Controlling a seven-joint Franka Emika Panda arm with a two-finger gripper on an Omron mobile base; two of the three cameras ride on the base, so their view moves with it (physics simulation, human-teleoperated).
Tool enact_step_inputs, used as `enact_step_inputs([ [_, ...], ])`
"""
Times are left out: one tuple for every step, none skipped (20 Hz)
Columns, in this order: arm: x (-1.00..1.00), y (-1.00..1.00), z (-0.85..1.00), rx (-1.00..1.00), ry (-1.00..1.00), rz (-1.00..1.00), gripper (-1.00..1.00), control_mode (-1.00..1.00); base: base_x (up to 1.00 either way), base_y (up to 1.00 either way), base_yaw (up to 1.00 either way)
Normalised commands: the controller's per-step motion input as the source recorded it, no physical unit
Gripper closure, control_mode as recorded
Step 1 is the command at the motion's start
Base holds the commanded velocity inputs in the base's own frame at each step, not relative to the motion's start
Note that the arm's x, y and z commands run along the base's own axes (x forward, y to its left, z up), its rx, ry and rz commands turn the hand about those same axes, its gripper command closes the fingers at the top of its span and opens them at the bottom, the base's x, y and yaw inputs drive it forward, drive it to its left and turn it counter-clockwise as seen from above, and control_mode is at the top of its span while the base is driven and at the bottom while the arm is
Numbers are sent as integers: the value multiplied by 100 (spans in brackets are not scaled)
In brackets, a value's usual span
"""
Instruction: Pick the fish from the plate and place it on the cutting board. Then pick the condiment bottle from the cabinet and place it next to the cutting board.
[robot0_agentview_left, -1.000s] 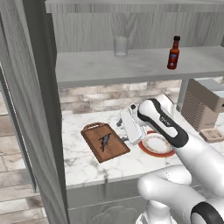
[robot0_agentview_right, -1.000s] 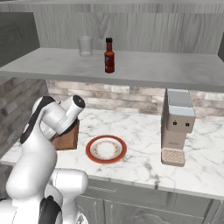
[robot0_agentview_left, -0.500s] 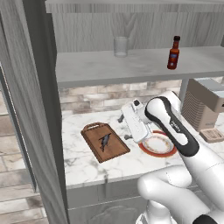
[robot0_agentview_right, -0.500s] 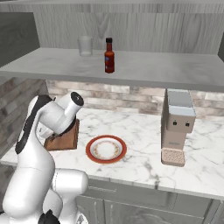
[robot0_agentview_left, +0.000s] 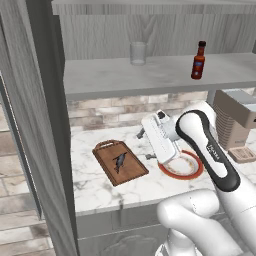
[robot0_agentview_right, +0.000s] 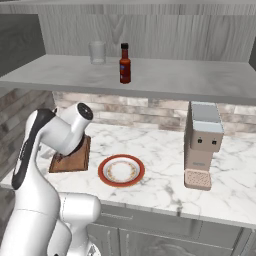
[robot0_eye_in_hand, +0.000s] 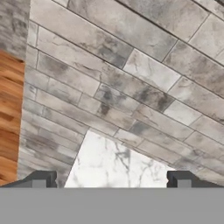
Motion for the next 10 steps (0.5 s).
enact_step_inputs([
  [-31,0,32,2,-3,5,-100,-100,0,0,0],
  [-31,0,32,2,-3,5,-100,-100,0,0,0],
  [-31,0,32,2,-3,5,-100,-100,0,0,0],
  [-30,0,33,2,-3,5,-100,-100,0,0,0],
  [-31,0,33,2,-3,5,-100,-100,0,0,0],
  [-31,0,33,2,-2,4,-100,-100,0,0,0],
  [-29,0,34,2,-2,4,-100,-100,0,0,0],
  [-28,0,34,2,-1,4,-100,-100,0,0,0],
  [-27,0,33,2,-1,3,-100,-100,0,0,0],
  [-26,0,33,2,-1,3,-100,-100,0,0,0],
])
